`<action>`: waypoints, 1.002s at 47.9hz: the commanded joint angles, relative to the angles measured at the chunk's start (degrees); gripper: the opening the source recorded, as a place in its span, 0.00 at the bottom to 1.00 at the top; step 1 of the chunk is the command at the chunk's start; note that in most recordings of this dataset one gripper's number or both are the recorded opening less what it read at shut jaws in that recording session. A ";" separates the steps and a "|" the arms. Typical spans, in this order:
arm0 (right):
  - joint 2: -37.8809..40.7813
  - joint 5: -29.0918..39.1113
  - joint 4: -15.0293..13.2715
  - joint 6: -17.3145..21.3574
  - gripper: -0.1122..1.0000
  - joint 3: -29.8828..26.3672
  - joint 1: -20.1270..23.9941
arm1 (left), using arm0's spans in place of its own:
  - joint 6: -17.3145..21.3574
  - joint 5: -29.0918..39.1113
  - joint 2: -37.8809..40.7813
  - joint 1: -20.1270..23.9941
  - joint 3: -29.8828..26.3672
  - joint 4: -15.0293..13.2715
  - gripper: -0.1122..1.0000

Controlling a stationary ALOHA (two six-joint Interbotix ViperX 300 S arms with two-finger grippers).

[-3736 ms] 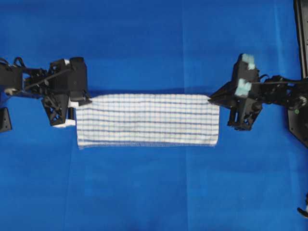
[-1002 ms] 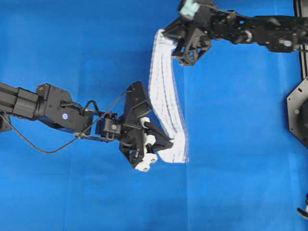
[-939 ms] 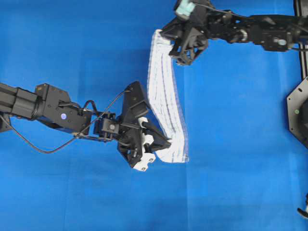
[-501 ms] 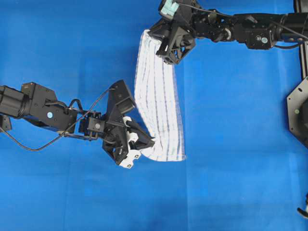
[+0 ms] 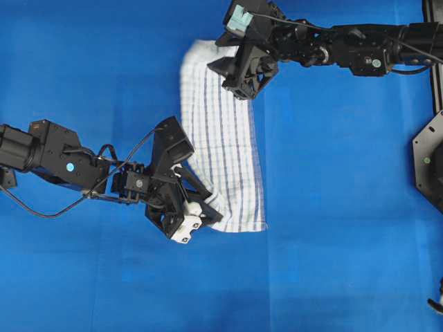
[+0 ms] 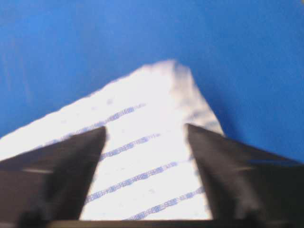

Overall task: Fold the blue towel.
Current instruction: 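Lay the strip down vertically, release, and move both grippers to its far end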

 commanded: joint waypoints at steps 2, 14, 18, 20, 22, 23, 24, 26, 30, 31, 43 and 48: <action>-0.97 -1.32 -0.35 -0.09 0.81 -1.14 0.09 | -0.09 -0.09 -2.11 -0.35 -0.53 -0.09 0.82; -5.71 -1.67 -2.11 -0.09 0.91 1.49 0.00 | 0.35 6.77 -10.81 -0.53 3.25 0.26 0.87; -8.09 -2.11 -2.37 -0.09 0.91 3.34 0.00 | 0.53 9.14 -14.68 -0.53 5.19 0.53 0.87; -9.14 -2.37 -2.37 -0.09 0.91 4.22 0.09 | 0.53 9.93 -16.26 -0.53 6.24 0.70 0.87; -10.20 -2.64 -2.37 -0.09 0.91 5.19 0.00 | 0.62 10.63 -17.75 -0.53 7.21 0.79 0.87; -10.63 -2.81 -2.37 0.00 0.91 5.71 0.00 | 0.70 10.99 -18.37 -0.53 7.65 0.88 0.87; -11.07 -2.99 -2.37 0.09 0.91 6.15 0.00 | 0.70 11.25 -18.90 -0.44 8.09 0.88 0.87; -11.87 -3.34 -2.37 0.26 0.91 7.12 -0.18 | 0.70 11.60 -19.78 -0.09 8.88 0.79 0.87; -13.54 -4.31 -2.37 0.44 0.91 9.23 -0.53 | 1.05 11.95 -20.92 1.93 10.37 1.05 0.87; -13.80 -4.66 -2.37 0.44 0.91 9.67 -0.70 | 1.23 11.95 -21.09 2.46 10.55 1.14 0.87; -15.82 -6.24 -2.37 0.53 0.90 12.39 -2.02 | 11.43 11.69 -21.18 13.45 10.72 3.16 0.87; -15.64 -6.24 -2.37 0.35 0.90 12.30 -2.29 | 19.16 11.07 -20.04 19.25 10.28 3.16 0.87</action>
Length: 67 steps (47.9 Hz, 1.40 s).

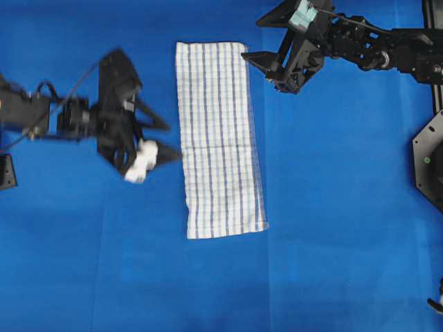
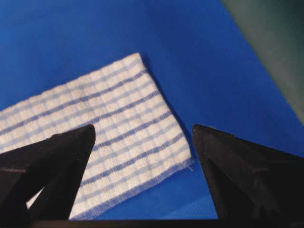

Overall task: Fold the blue towel.
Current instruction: 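Lay the strip down vertically, release, and move both grippers to its far end, then grasp the far corners of the vertical strip with both grippers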

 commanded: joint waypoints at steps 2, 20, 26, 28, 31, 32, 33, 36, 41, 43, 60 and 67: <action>-0.79 -0.62 -0.09 -0.18 0.90 -0.62 -0.44 | 5.98 -1.32 0.44 5.36 -1.49 0.18 0.87; 6.24 -4.22 -0.09 -0.26 0.90 -1.58 -2.20 | 18.98 -8.09 8.17 18.11 -5.19 0.18 0.87; 9.05 -5.45 -0.09 -0.26 0.90 -2.55 -2.81 | 20.48 -9.40 12.57 19.69 -6.86 0.18 0.87; 9.93 -5.80 -0.09 -0.26 0.90 -2.90 -2.99 | 20.83 -9.84 13.89 20.13 -7.29 0.18 0.87; 11.34 -6.33 -0.09 -0.26 0.90 -3.34 -2.99 | 21.01 -10.81 16.08 20.65 -7.82 0.18 0.87; 11.78 -6.50 -0.09 -0.26 0.90 -3.52 -3.08 | 21.09 -11.43 17.05 20.83 -8.09 0.18 0.87; 12.30 -6.68 -0.09 -0.26 0.90 -3.69 -3.08 | 21.09 -11.87 17.67 20.92 -8.26 0.18 0.87; 13.71 -6.94 -0.09 -0.26 0.90 -4.39 -2.99 | 21.09 -13.10 19.34 21.36 -8.53 0.18 0.87; 16.44 -7.38 -0.09 -0.35 0.90 -5.45 -3.08 | 21.09 -14.15 21.18 21.53 -8.96 0.18 0.87; 17.40 -7.47 -0.09 -0.35 0.90 -5.89 -2.99 | 21.09 -14.24 21.71 21.53 -9.05 0.18 0.87; 22.85 -8.61 0.00 -0.26 0.85 -7.12 -3.08 | 21.09 -14.77 24.79 22.59 -9.14 0.00 0.85; 22.85 -8.61 0.00 -0.35 0.80 -6.94 -3.08 | 21.09 -14.77 24.87 22.41 -9.05 0.00 0.79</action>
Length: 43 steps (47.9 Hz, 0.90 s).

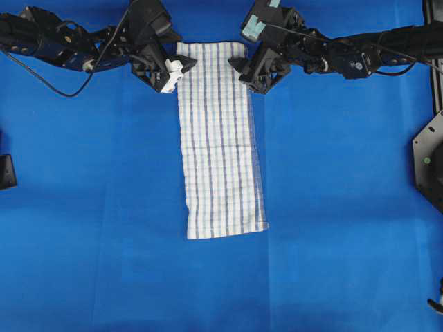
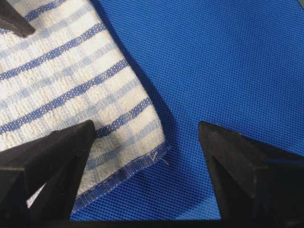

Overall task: Fold the blue towel.
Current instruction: 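Grasp the far corners of the vertical strip with both grippers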

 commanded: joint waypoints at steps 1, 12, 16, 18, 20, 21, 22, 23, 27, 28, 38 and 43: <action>-0.70 -0.53 -0.09 -0.09 0.78 -0.62 -0.09 | -0.18 0.18 -0.09 0.26 -0.18 0.00 0.77; -0.79 -0.44 -0.18 -0.44 0.35 -0.44 0.00 | 0.26 -0.26 0.00 -1.49 -0.35 0.09 0.35; -0.70 -0.44 -0.18 -0.44 0.20 -0.44 0.18 | 0.62 -0.79 0.00 -1.93 -0.26 0.09 0.22; -0.70 -0.35 -0.26 -0.44 0.14 -0.44 0.35 | 0.79 -1.05 0.00 -2.11 -0.18 0.00 0.18; -0.70 -0.44 -0.26 -0.44 0.11 -0.44 0.62 | 1.05 -1.32 0.00 -2.29 -0.18 0.09 0.16; -0.70 -0.44 -0.18 -0.44 0.11 -0.44 0.70 | 1.05 -1.32 0.00 -2.37 -0.18 0.09 0.16; -0.79 -0.44 -0.26 -0.44 0.10 -0.44 0.88 | 1.14 -1.41 0.00 -2.46 -0.26 0.00 0.16; -0.79 -0.44 -0.26 -0.44 0.10 -0.44 0.97 | 1.14 -1.41 0.00 -2.55 -0.35 0.09 0.16; -0.79 -0.53 -0.26 -0.44 0.10 -0.44 1.41 | 1.14 -1.93 0.00 -2.81 -0.53 0.00 0.16; -0.79 -0.53 -0.26 -0.44 0.10 -0.35 1.49 | 1.14 -2.02 0.00 -2.90 -0.62 0.09 0.16; -0.97 -0.53 -0.26 -0.18 0.10 -0.35 1.76 | 1.49 -2.37 0.00 -2.99 -0.97 0.09 0.16; -1.76 -0.35 -0.18 -0.09 0.10 -0.35 1.76 | 2.64 -2.20 -0.35 -2.81 -1.58 0.09 0.16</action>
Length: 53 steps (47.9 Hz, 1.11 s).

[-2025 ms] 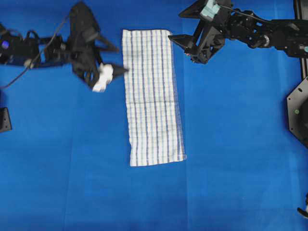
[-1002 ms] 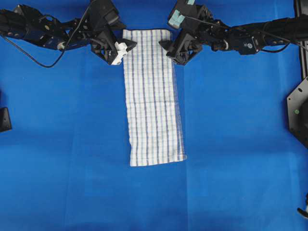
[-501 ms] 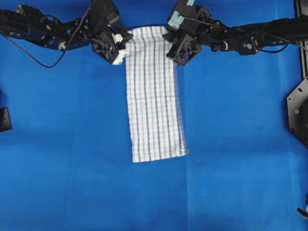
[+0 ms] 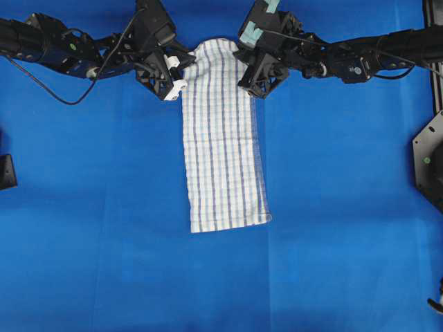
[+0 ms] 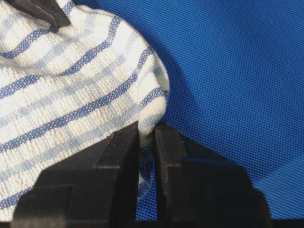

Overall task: Fold the blue towel.
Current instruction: 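Grasp the far corners of the vertical strip with both grippers, then fold the far end over toward the near end with both grippers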

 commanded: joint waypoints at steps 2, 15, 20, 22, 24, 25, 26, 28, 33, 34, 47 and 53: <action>-2.20 -0.26 -0.18 0.18 0.10 -0.35 0.35 | 1.58 0.09 -1.32 -0.35 -1.32 0.18 0.16; -7.29 0.00 -0.18 0.35 0.10 0.97 0.62 | 4.75 3.52 -4.57 -0.26 -2.55 0.09 0.16; -9.49 0.00 -0.18 0.44 0.10 2.37 0.88 | 5.01 5.71 -7.73 -0.26 -2.37 0.18 0.16; -10.46 0.00 -0.09 0.53 0.10 2.90 1.14 | 5.01 6.86 -9.14 -0.26 -2.29 0.18 0.16; -11.34 0.00 0.00 0.62 0.10 3.52 1.32 | 5.01 7.91 -10.37 -0.35 -2.20 0.09 0.16; -11.78 0.00 0.00 0.62 0.10 3.78 1.41 | 5.01 8.61 -10.99 -0.53 -2.20 0.09 0.16; -12.30 0.00 0.00 0.62 0.10 4.04 1.67 | 5.01 9.14 -11.51 -0.62 -2.20 0.18 0.16; -13.18 0.00 0.00 0.62 0.10 4.57 2.02 | 5.01 10.20 -12.48 -1.05 -2.20 0.18 0.16; -16.00 0.00 0.00 0.70 0.10 5.98 3.52 | 4.92 12.30 -14.06 -2.55 -2.20 0.09 0.16; -16.52 0.00 0.00 0.79 0.10 6.24 3.78 | 4.92 12.74 -14.24 -2.90 -2.11 0.09 0.16; -23.64 0.35 0.35 1.32 0.10 10.55 9.84 | 4.13 15.29 -17.31 -9.23 -1.49 0.09 0.16; -25.84 0.88 0.88 1.32 0.10 12.30 12.92 | 3.60 16.00 -18.46 -13.01 -1.23 -0.09 0.16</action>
